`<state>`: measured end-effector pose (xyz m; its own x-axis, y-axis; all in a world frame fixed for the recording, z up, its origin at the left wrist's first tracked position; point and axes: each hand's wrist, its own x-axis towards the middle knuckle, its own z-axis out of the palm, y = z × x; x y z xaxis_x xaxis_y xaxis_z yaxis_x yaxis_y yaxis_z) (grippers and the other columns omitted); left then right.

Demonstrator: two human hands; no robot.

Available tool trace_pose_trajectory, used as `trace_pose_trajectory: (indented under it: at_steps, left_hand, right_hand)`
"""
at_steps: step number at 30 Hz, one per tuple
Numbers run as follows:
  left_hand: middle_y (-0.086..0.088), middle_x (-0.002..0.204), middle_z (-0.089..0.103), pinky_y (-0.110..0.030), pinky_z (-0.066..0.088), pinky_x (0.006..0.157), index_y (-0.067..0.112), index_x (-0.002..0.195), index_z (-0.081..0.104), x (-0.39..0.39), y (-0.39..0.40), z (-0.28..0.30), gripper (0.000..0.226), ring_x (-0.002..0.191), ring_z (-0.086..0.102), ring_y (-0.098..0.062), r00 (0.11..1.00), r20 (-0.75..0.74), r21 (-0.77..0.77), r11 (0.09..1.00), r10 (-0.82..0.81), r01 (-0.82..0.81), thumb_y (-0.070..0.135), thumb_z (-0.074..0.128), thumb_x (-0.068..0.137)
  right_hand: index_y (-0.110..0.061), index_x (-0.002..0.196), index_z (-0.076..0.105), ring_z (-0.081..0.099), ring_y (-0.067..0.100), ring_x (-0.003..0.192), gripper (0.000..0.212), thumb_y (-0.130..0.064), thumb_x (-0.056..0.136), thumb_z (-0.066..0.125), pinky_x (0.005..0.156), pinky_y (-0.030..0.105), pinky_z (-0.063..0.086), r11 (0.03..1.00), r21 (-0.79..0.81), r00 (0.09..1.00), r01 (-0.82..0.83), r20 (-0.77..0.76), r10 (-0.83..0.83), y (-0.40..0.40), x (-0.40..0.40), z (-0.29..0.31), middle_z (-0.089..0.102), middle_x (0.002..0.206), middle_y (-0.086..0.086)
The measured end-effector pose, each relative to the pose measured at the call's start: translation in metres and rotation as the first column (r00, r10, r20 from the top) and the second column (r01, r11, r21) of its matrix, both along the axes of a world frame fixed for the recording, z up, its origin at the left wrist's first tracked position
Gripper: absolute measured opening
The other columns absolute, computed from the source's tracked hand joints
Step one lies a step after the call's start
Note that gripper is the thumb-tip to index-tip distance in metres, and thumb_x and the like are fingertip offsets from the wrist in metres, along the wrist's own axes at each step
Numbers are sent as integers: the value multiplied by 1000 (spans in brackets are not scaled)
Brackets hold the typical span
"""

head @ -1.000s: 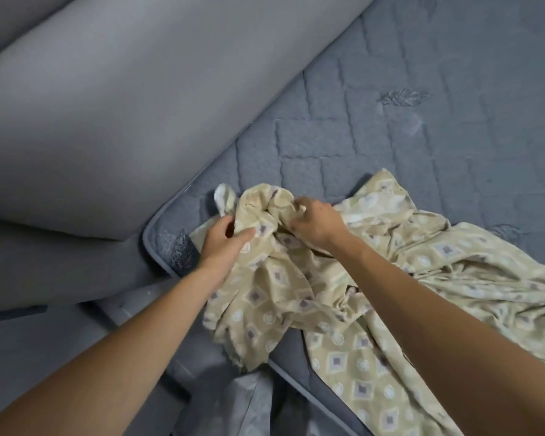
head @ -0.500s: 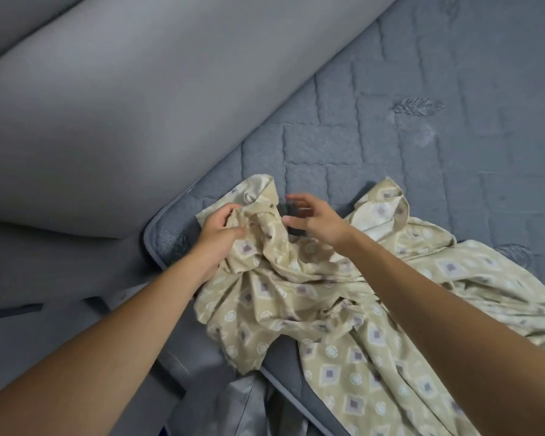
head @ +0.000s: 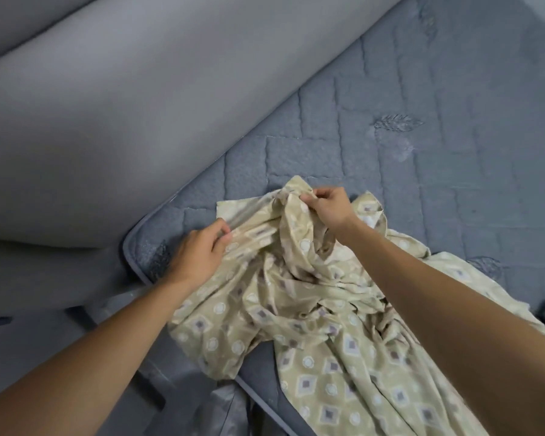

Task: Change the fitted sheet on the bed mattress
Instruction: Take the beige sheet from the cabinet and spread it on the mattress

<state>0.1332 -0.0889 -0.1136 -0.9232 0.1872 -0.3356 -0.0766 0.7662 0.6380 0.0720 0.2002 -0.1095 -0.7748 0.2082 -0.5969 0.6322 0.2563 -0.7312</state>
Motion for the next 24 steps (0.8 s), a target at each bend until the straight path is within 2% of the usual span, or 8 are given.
trace_pose_trajectory:
  at_steps: [6, 9, 12, 14, 16, 18, 21, 24]
  left_hand:
    - [-2, 81, 67, -39, 45, 61, 24, 90, 51, -5, -5, 0, 16, 81, 65, -35, 998, 35, -289, 956, 60, -48, 28, 52, 106]
    - [-12, 98, 71, -39, 44, 66, 22, 91, 56, -12, -11, -1, 18, 93, 65, -39, 989, 121, -439, 898, 86, -24, 28, 48, 106]
    - [-19, 114, 68, -46, 52, 79, 14, 105, 62, -19, 0, -2, 12, 109, 61, -42, 988, 141, -516, 856, 57, 24, 18, 51, 102]
    - [-20, 124, 58, -52, 50, 90, 11, 116, 58, -22, 19, -1, 22, 118, 51, -41, 996, 71, -544, 836, -46, 77, 19, 62, 95]
    - [-17, 131, 51, -53, 47, 97, 12, 127, 52, -25, 47, 3, 43, 123, 46, -38, 990, -21, -442, 889, -141, 118, 30, 70, 91]
    - [-11, 135, 48, -53, 47, 101, 19, 135, 49, -28, 79, 9, 57, 125, 47, -34, 971, -72, -287, 937, -229, 200, 45, 72, 90]
    - [-6, 142, 42, -51, 47, 105, 25, 144, 44, -26, 120, 3, 82, 130, 46, -32, 944, 69, -211, 920, -323, 330, 69, 72, 81]
    - [-8, 148, 50, -52, 48, 106, 24, 150, 33, -18, 141, -16, 92, 133, 52, -33, 953, 231, -122, 966, -196, 229, 60, 81, 80]
  right_hand:
    - [-8, 66, 58, 45, 22, 60, 38, -30, 94, 70, 63, 36, 40, 891, 391, 971, 232, -143, -190, 45, -38, 26, 49, 57, 0]
    - [-14, 70, 56, 51, 26, 71, 35, -30, 99, 65, 68, 34, 40, 795, 460, 918, 395, -235, -320, 63, -46, 27, 56, 67, 6]
    - [-14, 73, 60, 52, 18, 70, 29, -19, 102, 63, 72, 34, 42, 951, 201, 963, 235, -178, -200, 73, -34, 14, 56, 70, 2]
    - [-19, 100, 71, 64, 18, 96, 10, -17, 103, 62, 90, 35, 49, 988, 153, 997, 4, -79, 8, 81, -19, 4, 69, 99, 3]
    - [-24, 132, 65, 55, 29, 128, 31, -27, 102, 63, 110, 46, 44, 909, 397, 990, -126, -7, 141, 96, -7, -6, 61, 135, 10]
    - [-28, 151, 47, 38, 39, 141, 57, -35, 97, 66, 117, 52, 37, 817, 566, 993, -115, 92, 76, 111, 3, -12, 42, 151, 14]
    - [-25, 161, 27, 42, 41, 141, 90, -49, 90, 77, 113, 53, 43, 829, 519, 953, -209, 298, 54, 124, 18, -15, 40, 154, 18]
    - [-10, 142, 54, 65, 35, 114, 59, -34, 92, 74, 89, 44, 56, 872, 449, 958, -196, 278, 72, 126, 39, -21, 67, 124, 16]
